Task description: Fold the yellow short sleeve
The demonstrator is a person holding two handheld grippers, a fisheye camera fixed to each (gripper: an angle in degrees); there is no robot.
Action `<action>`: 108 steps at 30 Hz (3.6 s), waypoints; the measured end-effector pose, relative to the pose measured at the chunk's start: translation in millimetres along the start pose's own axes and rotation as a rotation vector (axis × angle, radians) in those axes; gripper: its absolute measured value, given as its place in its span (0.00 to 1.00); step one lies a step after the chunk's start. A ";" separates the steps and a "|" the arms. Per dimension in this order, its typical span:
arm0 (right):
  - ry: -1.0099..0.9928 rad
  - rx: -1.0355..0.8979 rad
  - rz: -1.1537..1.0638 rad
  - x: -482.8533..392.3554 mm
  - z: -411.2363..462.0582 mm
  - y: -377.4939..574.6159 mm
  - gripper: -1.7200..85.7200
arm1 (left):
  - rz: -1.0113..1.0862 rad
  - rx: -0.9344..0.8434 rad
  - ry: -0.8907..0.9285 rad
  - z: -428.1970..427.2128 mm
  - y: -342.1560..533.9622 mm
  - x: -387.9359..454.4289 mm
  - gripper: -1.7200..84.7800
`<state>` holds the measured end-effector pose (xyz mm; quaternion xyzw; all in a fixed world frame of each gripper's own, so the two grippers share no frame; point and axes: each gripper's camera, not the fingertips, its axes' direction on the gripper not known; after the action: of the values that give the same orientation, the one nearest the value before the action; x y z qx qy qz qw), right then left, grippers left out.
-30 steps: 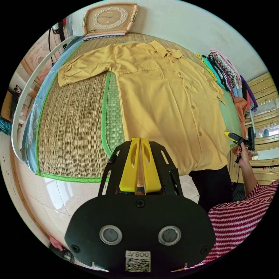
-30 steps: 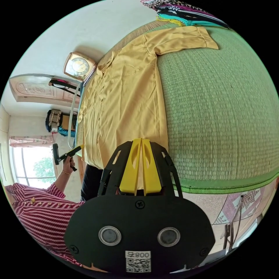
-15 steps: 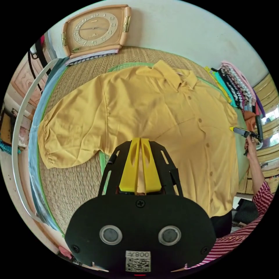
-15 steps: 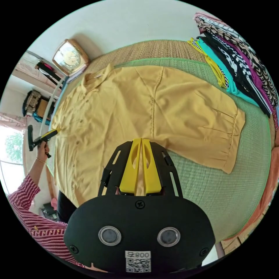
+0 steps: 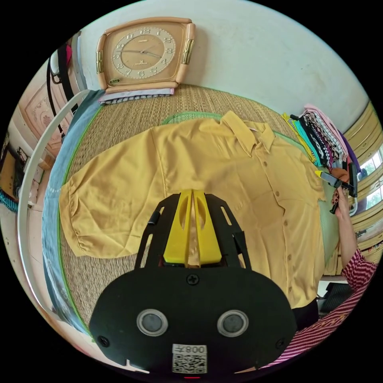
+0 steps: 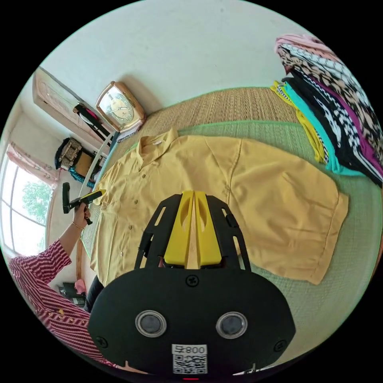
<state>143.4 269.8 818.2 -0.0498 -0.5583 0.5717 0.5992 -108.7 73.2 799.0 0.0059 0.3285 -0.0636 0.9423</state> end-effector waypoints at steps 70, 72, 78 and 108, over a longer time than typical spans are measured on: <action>0.076 0.305 0.558 259.8 -265.4 128.8 0.13 | 0.599 -0.086 0.445 371.0 114.8 388.1 0.03; 0.064 0.314 0.567 262.7 -268.3 125.0 0.13 | 0.611 -0.092 0.473 380.6 116.6 408.1 0.03; -0.025 0.346 0.582 273.1 -272.3 123.6 0.08 | 0.632 -0.099 0.543 398.8 122.6 450.2 0.02; -0.385 0.065 -0.004 -0.8 -122.7 51.2 0.03 | 0.454 -0.135 0.705 434.9 116.9 402.0 0.16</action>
<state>200.4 357.6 736.4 0.0810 -0.6441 0.5871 0.4835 486.7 119.5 887.3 0.0377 0.6246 0.1730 0.7606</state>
